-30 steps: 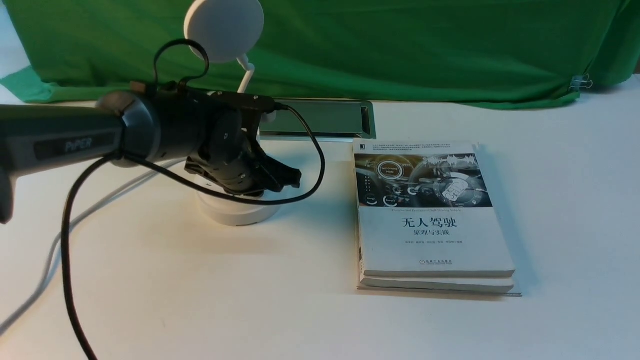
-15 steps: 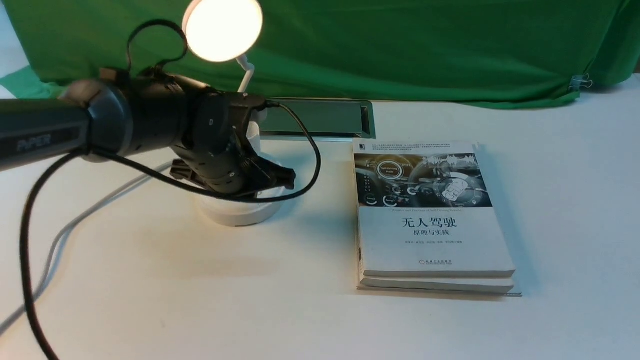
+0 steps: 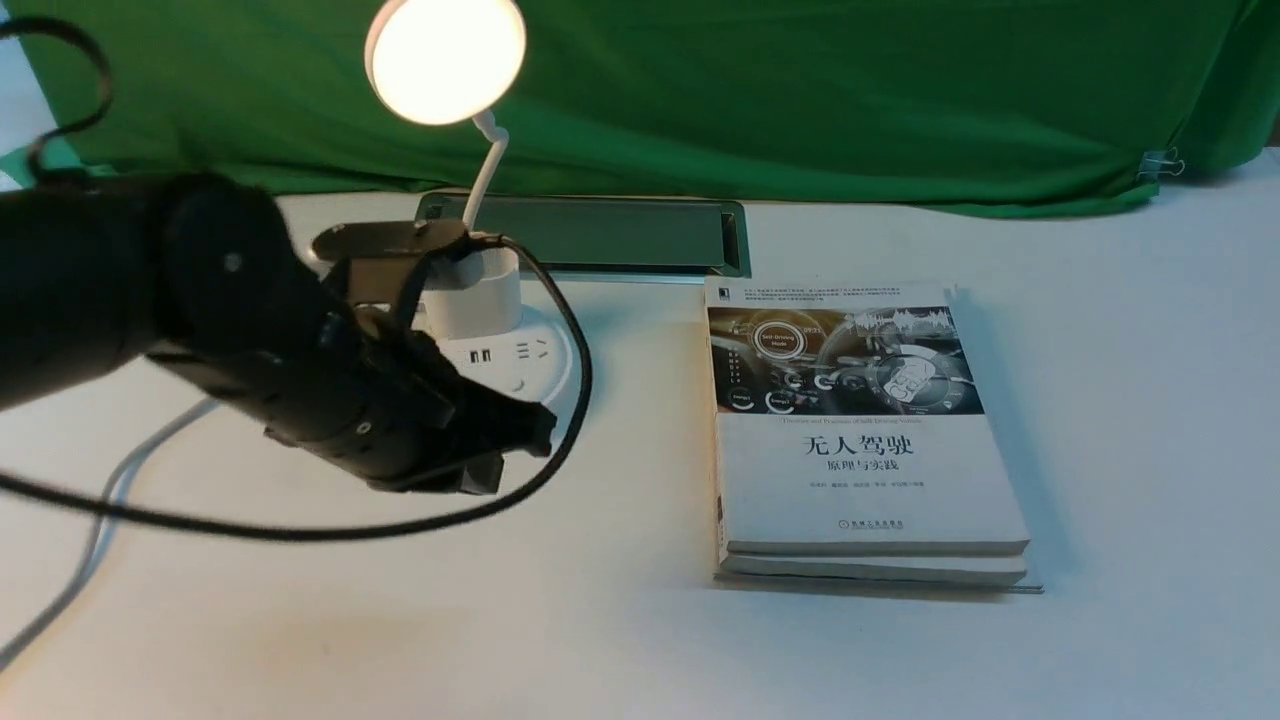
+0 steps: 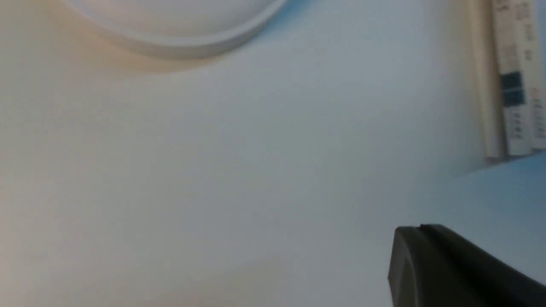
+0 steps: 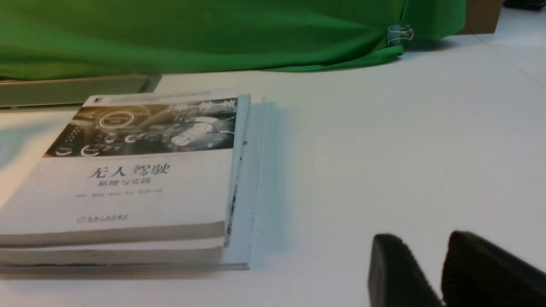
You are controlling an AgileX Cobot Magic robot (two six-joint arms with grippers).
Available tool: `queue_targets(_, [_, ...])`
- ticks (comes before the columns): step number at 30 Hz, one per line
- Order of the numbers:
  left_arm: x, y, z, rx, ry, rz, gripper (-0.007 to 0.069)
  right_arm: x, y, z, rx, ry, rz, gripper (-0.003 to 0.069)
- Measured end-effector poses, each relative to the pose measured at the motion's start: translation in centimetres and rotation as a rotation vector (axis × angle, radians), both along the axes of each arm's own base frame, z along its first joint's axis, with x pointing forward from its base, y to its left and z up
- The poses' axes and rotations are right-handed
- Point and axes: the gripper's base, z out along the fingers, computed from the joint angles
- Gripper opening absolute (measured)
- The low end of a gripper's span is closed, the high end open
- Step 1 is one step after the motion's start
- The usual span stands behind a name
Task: Turn on the desk lamp on the white desktop with your hand.
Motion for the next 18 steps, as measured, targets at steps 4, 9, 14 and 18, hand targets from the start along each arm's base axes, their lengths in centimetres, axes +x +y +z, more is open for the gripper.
queue_targets(4, [-4.2,1.5,2.9,-0.095,-0.181,-0.054,0.0,0.0,0.0,0.0,0.0,0.001,0.0,0.0237])
queue_targets(9, [-9.8,4.9,6.6,-0.144,-0.606,-0.061,0.0,0.0,0.0,0.0,0.0,0.001,0.0,0.0238])
queue_targets(14, [-12.5,7.0,6.6,-0.106,-0.828,-0.029,0.0,0.0,0.0,0.0,0.0,0.001,0.0,0.0238])
queue_targets(18, [-14.6,8.5,5.5,0.016,-0.98,-0.076,0.0,0.0,0.0,0.0,0.0,0.001,0.0,0.0238])
